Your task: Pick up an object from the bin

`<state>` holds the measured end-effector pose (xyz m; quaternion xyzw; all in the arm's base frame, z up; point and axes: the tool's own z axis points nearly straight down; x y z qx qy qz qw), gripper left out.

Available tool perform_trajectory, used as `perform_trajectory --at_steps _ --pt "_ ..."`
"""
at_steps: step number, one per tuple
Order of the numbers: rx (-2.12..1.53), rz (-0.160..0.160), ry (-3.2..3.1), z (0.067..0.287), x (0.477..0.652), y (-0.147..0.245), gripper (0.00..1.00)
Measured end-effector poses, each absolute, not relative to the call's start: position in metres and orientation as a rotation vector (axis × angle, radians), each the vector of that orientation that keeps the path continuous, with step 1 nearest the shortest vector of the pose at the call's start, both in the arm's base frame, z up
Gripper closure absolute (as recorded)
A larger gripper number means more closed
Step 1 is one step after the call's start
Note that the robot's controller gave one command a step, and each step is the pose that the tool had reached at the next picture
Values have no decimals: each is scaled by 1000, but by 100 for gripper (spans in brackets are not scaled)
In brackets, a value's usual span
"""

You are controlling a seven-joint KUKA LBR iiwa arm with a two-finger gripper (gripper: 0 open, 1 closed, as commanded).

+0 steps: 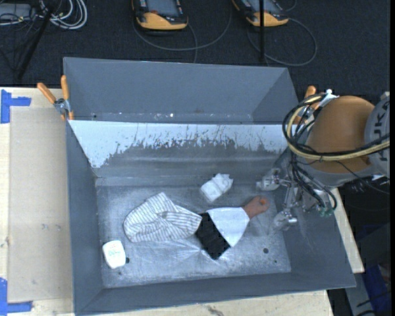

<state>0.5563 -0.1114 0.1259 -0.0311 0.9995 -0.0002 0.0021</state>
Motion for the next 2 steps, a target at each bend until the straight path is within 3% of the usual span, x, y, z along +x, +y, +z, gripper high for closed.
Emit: perform_trajectory --at_steps 1,2 --pt "449 1 3116 76 573 -116 100" --pt "448 0 3116 76 573 -116 100"
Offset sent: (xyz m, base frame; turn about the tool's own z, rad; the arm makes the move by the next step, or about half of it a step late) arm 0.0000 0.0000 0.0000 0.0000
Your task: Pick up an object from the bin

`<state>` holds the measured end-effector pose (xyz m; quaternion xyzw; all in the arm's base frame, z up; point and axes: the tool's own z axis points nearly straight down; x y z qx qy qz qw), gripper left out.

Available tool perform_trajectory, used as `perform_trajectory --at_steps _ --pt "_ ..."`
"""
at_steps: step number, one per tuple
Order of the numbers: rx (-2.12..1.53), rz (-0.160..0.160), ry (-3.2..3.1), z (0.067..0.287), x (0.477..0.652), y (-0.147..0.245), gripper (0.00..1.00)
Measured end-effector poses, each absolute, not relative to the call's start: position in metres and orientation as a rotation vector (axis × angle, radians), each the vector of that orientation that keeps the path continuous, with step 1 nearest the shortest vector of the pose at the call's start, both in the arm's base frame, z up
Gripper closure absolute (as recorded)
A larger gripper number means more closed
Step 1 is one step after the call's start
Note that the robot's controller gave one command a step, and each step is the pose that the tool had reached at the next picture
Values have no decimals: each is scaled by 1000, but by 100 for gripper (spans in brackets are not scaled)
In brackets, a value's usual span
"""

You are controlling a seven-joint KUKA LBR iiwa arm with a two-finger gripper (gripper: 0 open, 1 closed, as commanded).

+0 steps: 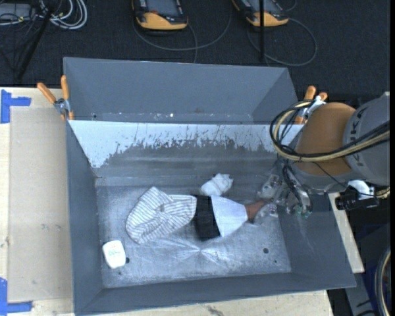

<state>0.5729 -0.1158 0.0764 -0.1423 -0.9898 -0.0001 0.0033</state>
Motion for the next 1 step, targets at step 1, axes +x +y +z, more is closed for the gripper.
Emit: perform_trajectory --at_steps 1 --pt "-444 1 -3118 252 564 -125 100"
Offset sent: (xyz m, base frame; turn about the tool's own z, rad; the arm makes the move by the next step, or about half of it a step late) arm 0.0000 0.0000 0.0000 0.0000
